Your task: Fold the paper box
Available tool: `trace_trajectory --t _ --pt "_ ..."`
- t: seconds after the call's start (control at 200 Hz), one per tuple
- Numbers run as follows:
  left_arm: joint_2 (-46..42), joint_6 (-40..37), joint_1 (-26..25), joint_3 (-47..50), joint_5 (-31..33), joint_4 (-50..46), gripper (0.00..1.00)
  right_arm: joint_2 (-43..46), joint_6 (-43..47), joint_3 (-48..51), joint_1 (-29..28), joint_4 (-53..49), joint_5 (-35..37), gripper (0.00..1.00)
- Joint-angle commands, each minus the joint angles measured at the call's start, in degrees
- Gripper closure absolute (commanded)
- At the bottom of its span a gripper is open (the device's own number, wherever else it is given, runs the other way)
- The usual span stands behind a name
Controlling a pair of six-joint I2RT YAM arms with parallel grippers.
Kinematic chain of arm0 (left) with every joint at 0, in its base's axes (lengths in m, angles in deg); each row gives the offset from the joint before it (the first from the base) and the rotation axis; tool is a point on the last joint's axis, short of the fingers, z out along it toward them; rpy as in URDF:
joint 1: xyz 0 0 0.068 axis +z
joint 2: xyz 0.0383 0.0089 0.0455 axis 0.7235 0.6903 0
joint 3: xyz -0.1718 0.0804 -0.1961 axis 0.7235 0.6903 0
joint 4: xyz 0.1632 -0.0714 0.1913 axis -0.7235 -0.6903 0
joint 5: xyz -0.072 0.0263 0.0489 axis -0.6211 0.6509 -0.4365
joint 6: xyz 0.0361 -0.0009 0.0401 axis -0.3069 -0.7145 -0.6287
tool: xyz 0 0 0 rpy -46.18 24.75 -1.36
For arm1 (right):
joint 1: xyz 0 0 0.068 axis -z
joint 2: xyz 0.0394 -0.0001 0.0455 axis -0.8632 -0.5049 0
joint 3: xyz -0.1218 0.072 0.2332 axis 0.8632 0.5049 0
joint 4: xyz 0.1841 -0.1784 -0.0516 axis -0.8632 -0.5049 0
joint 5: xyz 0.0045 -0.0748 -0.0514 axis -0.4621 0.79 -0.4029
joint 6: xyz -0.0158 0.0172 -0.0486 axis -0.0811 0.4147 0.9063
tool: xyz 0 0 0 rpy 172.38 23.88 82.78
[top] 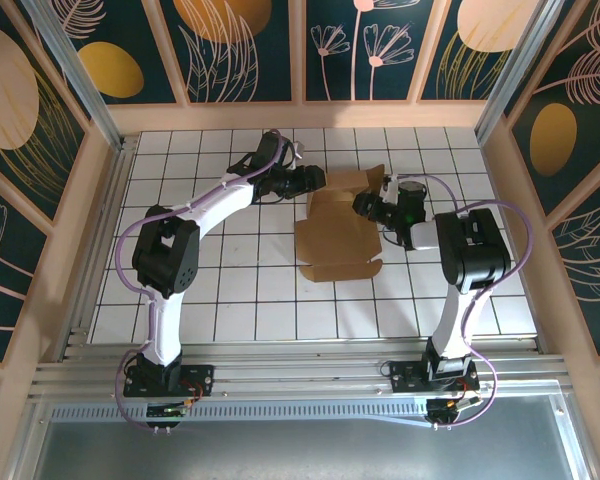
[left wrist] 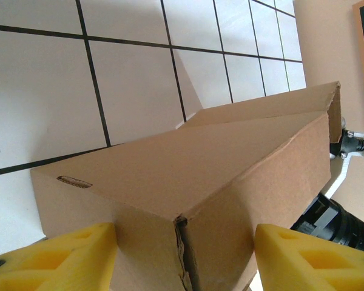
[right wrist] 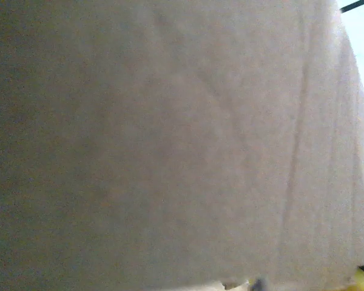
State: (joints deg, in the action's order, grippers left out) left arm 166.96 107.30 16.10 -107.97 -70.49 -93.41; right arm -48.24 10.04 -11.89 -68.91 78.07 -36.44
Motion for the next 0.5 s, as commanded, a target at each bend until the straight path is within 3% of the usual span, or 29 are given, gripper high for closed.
trace_trajectory --t 0.0,0.24,0.495 --pt "1.4 0.2 -0.9 -1.0 -1.7 -1.1 0.39 2.9 7.0 0.1 -3.1 -5.2 5.4 0.49" --pt "1.0 0.0 -1.0 -0.9 -1.5 -1.2 0.39 3.2 12.2 0.7 -7.0 -2.8 13.8 0.57" --pt "0.9 0.3 -1.0 -0.8 -1.3 -1.2 0.39 1.3 12.7 -0.4 -8.4 -4.1 13.4 0.61"
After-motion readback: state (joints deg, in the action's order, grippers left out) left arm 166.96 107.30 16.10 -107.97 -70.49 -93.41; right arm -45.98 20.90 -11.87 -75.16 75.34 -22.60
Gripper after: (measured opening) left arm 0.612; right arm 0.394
